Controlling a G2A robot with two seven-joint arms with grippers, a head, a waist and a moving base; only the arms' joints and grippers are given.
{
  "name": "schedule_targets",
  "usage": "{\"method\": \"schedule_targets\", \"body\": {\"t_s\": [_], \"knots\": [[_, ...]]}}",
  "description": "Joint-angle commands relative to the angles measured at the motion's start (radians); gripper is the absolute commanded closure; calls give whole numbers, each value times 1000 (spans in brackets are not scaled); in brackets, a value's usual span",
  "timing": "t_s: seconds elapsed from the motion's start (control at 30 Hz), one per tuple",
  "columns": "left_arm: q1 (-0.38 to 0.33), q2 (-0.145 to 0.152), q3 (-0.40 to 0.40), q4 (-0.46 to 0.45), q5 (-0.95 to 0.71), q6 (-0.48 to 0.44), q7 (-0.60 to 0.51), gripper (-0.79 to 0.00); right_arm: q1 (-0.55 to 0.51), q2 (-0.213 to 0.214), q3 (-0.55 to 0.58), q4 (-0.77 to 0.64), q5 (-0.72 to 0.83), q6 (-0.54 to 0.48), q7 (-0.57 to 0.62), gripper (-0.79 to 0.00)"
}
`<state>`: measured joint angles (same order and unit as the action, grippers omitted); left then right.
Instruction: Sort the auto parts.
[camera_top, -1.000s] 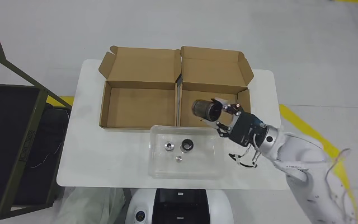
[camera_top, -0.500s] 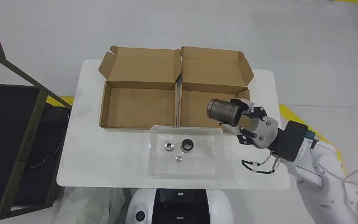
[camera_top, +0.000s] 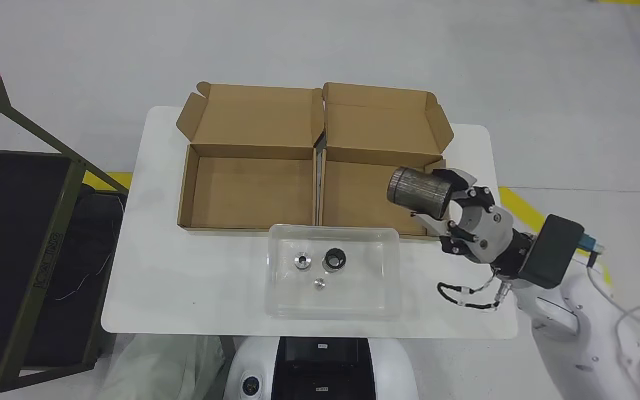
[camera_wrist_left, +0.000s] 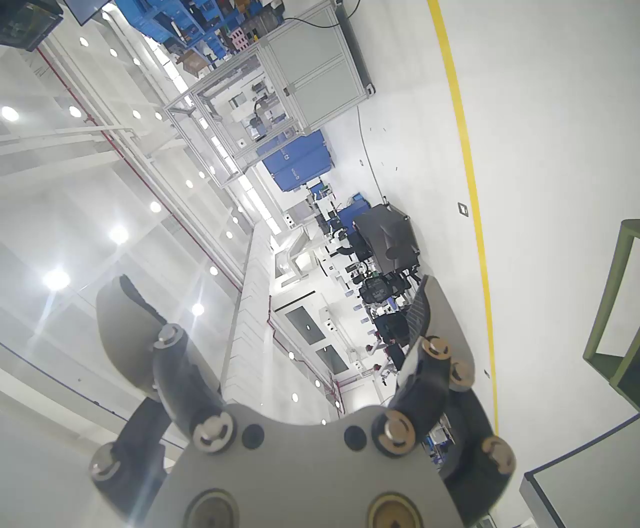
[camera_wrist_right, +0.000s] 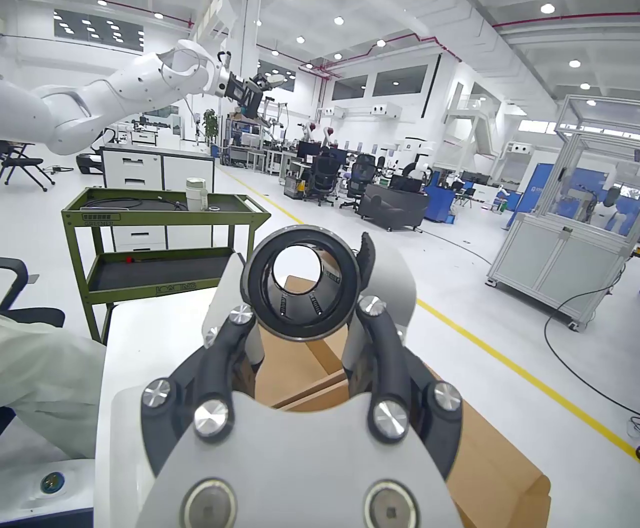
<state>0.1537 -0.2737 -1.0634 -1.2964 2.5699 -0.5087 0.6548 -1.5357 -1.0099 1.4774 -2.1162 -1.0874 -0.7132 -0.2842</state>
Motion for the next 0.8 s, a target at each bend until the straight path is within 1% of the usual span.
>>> {"method": "schedule_targets", "body": {"t_s": [0.0, 0.13, 0.33, 0.47, 0.57, 0.77], "knots": [[0, 0, 0, 0, 0, 0, 0, -785, -2, -2, -4, 2, -13, 11, -6, 0], [0, 0, 0, 0, 0, 0, 0, -785, 6, -5, -20, 20, -35, 32, -8, 0], [0, 0, 0, 0, 0, 0, 0, -785, 38, -12, -57, 57, -67, 76, 35, 0], [0, 0, 0, 0, 0, 0, 0, -785, 68, -17, -93, 87, -86, 102, 89, 0], [0, 0, 0, 0, 0, 0, 0, -785, 99, -21, -127, 119, -100, 121, 151, 0], [0, 0, 0, 0, 0, 0, 0, -785, 187, -36, -216, 213, -97, 174, 270, 0]]}}
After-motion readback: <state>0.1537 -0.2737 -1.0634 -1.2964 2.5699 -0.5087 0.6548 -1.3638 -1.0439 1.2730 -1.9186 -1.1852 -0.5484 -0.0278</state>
